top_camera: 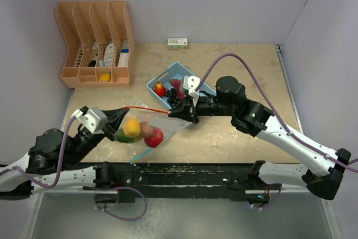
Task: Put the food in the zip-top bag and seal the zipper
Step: Zip the zipper food storage bag at the center of the board, then place the zipper food storage bag at the center of the board.
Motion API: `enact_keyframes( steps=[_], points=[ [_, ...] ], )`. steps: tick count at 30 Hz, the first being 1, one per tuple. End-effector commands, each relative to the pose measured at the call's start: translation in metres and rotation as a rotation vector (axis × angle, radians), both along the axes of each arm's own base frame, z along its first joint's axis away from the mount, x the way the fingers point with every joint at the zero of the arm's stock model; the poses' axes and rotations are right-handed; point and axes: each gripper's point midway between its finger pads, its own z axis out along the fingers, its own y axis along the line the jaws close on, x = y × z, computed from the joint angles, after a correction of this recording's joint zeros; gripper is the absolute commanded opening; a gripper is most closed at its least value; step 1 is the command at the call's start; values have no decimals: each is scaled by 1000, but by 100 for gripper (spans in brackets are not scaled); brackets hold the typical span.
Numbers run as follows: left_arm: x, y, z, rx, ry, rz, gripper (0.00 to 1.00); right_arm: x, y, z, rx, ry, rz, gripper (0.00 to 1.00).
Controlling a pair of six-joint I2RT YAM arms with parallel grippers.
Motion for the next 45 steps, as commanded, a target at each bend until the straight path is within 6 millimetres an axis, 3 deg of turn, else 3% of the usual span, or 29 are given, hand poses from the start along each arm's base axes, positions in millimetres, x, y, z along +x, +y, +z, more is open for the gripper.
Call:
enact_keyframes(
  steps=[1,11,21,25,27,29,33,35,39,42,43,44,45],
  points=[
    [16,44,29,-172,-15,194,0,5,-19,0,9,42,-102,0],
    [27,61,25,-172,22,329,0,8,-44,-21,-28,108,-241,0],
    [29,64,25,-175,24,354,0,37,-71,-53,-110,171,-505,0],
    [29,62,24,-170,28,358,0,61,-86,-67,-176,179,-677,2],
    [30,62,24,-165,30,366,0,74,-96,-74,-221,182,-782,10],
    [31,61,23,-158,32,370,0,84,-99,-75,-240,181,-844,26],
    [33,51,20,-131,37,373,0,89,-83,-52,-147,173,-812,61],
    [35,45,20,-117,37,385,0,94,-81,-34,-90,160,-827,74],
    [39,31,26,-111,17,398,0,97,-76,-2,5,134,-818,85],
    [44,21,26,-104,14,421,1,96,-65,5,29,130,-769,87],
    [45,18,25,-100,16,432,15,97,-62,2,20,137,-766,87],
    [46,16,25,-102,20,435,37,98,-59,-3,7,150,-763,87],
    [45,14,27,-109,24,429,49,98,-55,-9,-6,166,-755,87]
  ],
)
